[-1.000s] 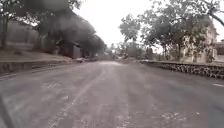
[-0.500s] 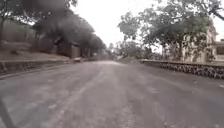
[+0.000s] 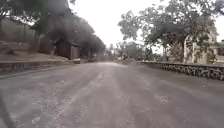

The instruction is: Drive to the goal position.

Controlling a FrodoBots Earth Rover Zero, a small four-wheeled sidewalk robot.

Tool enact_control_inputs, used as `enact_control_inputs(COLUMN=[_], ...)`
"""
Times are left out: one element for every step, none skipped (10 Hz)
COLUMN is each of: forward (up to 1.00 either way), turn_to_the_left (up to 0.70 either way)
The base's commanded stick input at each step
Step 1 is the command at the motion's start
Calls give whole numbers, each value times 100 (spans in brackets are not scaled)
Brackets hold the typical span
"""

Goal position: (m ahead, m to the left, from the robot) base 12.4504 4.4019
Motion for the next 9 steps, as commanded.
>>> enact_control_inputs(forward=[70, 70, 70, 70, 70, 70, 70, 70, 70], turn_to_the_left=[17, 9, 1, 0, 0, 0, 0, 0, 0])
